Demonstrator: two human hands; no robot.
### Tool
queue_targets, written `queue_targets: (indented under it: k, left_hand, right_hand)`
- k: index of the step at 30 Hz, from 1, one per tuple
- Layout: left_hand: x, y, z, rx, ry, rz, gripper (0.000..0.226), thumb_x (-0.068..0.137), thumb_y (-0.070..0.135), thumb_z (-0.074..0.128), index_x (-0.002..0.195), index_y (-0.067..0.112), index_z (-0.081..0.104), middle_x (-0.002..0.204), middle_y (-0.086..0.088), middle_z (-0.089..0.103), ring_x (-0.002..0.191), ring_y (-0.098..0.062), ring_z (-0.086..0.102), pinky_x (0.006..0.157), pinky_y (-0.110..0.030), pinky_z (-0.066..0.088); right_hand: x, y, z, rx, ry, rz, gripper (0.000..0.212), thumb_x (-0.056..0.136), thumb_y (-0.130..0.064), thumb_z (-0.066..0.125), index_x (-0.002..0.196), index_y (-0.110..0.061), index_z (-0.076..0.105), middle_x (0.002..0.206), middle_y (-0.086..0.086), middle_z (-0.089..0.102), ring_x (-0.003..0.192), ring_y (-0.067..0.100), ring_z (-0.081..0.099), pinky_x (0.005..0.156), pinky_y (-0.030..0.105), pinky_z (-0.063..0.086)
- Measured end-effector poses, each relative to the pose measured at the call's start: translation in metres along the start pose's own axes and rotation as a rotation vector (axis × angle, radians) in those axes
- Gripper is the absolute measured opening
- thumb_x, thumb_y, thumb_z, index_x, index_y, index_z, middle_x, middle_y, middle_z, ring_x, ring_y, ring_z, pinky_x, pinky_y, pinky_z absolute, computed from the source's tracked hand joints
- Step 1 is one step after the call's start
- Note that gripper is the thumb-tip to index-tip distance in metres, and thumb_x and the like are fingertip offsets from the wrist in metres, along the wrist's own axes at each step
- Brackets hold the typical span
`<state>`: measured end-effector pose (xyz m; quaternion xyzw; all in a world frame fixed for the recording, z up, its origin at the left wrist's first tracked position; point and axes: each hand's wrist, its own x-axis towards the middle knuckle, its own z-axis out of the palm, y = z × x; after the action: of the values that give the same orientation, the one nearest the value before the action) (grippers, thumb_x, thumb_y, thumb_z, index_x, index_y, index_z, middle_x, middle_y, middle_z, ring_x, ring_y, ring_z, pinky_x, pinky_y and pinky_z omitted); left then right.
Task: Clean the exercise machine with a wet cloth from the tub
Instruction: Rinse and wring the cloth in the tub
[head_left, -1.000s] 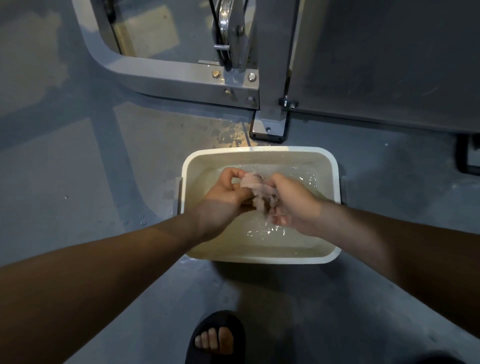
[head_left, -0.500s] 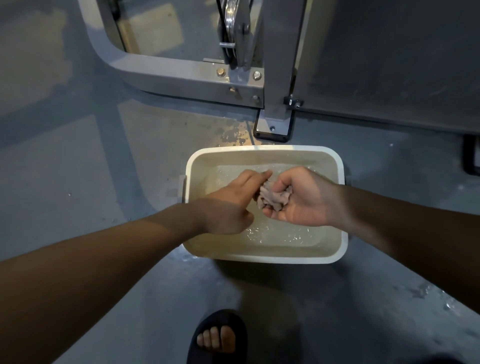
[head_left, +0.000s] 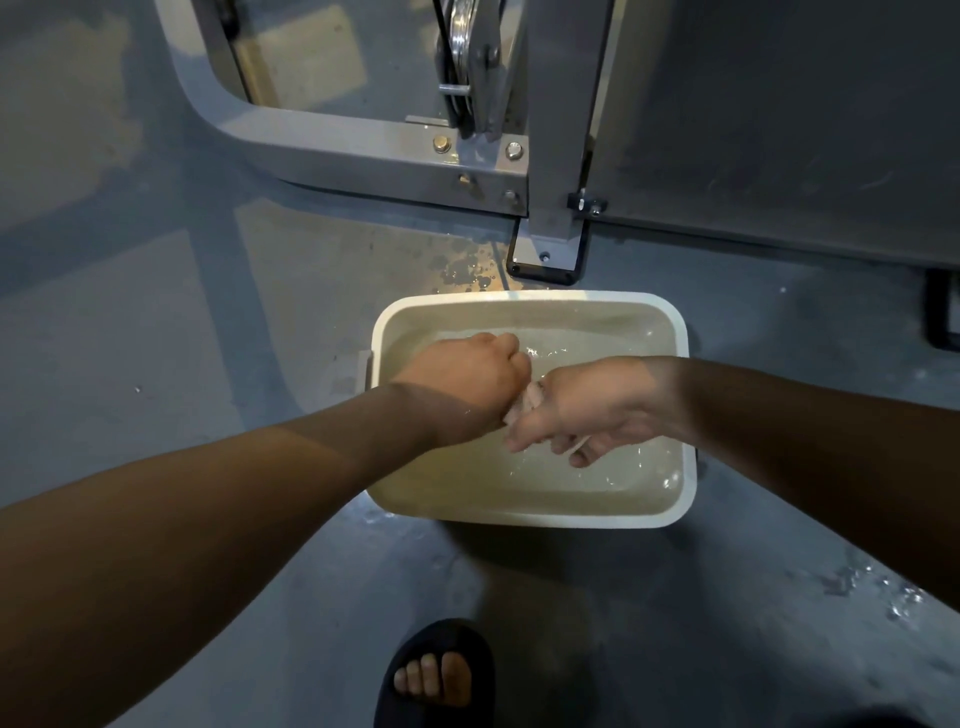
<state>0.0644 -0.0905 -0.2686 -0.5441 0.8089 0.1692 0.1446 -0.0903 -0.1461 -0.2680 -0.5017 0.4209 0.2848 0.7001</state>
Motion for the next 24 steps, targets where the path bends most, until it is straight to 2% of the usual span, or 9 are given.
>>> queue_targets:
  k: [4, 8, 11, 13, 15, 16, 18, 21, 24]
  left_hand:
    - [0.004, 0.008, -0.016, 0.035, -0.058, -0.126, 0.017, 0.095, 0.033, 0.054, 0.1, 0.023, 0.068, 0.09, 0.0, 0.055, 0.092, -0.028, 0.065, 0.068, -0.032, 0.042]
    - [0.011, 0.011, -0.023, -0.212, -0.183, -0.324, 0.012, 0.09, 0.027, 0.056, 0.083, 0.019, 0.061, 0.076, 0.001, 0.05, 0.079, -0.028, 0.06, 0.069, -0.032, 0.046]
    - [0.017, 0.003, -0.023, -0.724, -0.428, -0.471, 0.017, 0.086, 0.014, 0.059, 0.069, 0.014, 0.058, 0.062, -0.003, 0.05, 0.053, -0.02, 0.047, 0.053, -0.028, 0.041]
    - [0.014, 0.001, -0.019, -1.218, -0.645, -0.566, 0.037, 0.085, 0.005, 0.058, 0.054, 0.018, 0.043, 0.054, -0.001, 0.034, 0.043, -0.015, 0.029, 0.043, -0.021, 0.026]
    - [0.009, 0.001, -0.015, -1.513, -0.715, -0.59, 0.044, 0.088, 0.001, 0.053, 0.055, 0.022, 0.033, 0.055, 0.002, 0.025, 0.041, -0.011, 0.02, 0.04, -0.019, 0.016]
    - [0.009, 0.003, -0.013, -1.56, -0.676, -0.595, 0.041, 0.089, 0.002, 0.053, 0.059, 0.02, 0.033, 0.056, 0.001, 0.026, 0.043, -0.011, 0.02, 0.04, -0.02, 0.016]
    - [0.011, 0.007, -0.011, -1.336, -0.453, -0.555, 0.029, 0.093, 0.01, 0.058, 0.069, 0.016, 0.043, 0.059, 0.0, 0.038, 0.048, -0.013, 0.031, 0.044, -0.023, 0.026]
    - [0.004, 0.007, 0.001, -0.621, -0.03, -0.326, 0.025, 0.092, 0.031, 0.067, 0.098, 0.016, 0.048, 0.086, 0.003, 0.054, 0.069, -0.008, 0.051, 0.056, -0.025, 0.037]
    - [-0.011, 0.005, 0.02, -0.458, 0.332, -0.022, 0.051, 0.09, 0.032, 0.075, 0.122, 0.016, 0.039, 0.102, 0.002, 0.048, 0.073, -0.014, 0.059, 0.061, -0.025, 0.044]
  right_hand:
    - [-0.005, -0.01, 0.005, -0.621, 0.277, -0.093, 0.017, 0.091, -0.028, 0.061, 0.096, -0.014, 0.069, 0.085, 0.008, 0.069, 0.075, 0.025, 0.065, 0.063, 0.028, 0.053]
    - [-0.009, -0.014, 0.003, -1.056, 0.64, -0.306, 0.009, 0.09, -0.026, 0.058, 0.087, -0.025, 0.067, 0.082, -0.001, 0.062, 0.084, 0.029, 0.06, 0.066, 0.029, 0.037]
    - [0.0, -0.006, -0.003, -1.258, 0.793, -0.429, 0.01, 0.094, -0.02, 0.055, 0.098, -0.018, 0.063, 0.093, 0.005, 0.069, 0.087, 0.031, 0.067, 0.064, 0.032, 0.035]
    - [0.007, -0.002, -0.004, -1.329, 0.841, -0.499, 0.005, 0.091, -0.011, 0.056, 0.093, -0.012, 0.06, 0.081, 0.007, 0.066, 0.072, 0.031, 0.066, 0.054, 0.033, 0.035]
    - [0.006, -0.007, -0.001, -1.331, 0.865, -0.527, 0.012, 0.073, 0.001, 0.062, 0.072, -0.009, 0.057, 0.057, 0.008, 0.056, 0.047, 0.029, 0.056, 0.043, 0.023, 0.017]
    - [0.006, -0.011, -0.002, -1.349, 0.927, -0.541, 0.016, 0.068, 0.002, 0.063, 0.065, -0.01, 0.054, 0.052, 0.007, 0.052, 0.042, 0.027, 0.051, 0.045, 0.022, 0.008]
    - [0.004, -0.017, -0.007, -1.303, 0.824, -0.471, 0.019, 0.083, -0.002, 0.058, 0.072, -0.015, 0.05, 0.064, 0.004, 0.053, 0.056, 0.024, 0.051, 0.048, 0.028, 0.02]
    - [-0.01, -0.022, -0.02, -0.966, 0.362, -0.145, 0.024, 0.093, -0.024, 0.056, 0.072, -0.015, 0.049, 0.068, 0.001, 0.057, 0.051, 0.016, 0.051, 0.049, 0.025, 0.04]
    - [-0.013, -0.018, -0.027, -0.411, 0.046, 0.085, 0.022, 0.093, -0.021, 0.058, 0.077, -0.018, 0.045, 0.057, -0.003, 0.034, 0.041, 0.011, 0.024, 0.04, 0.017, 0.021]
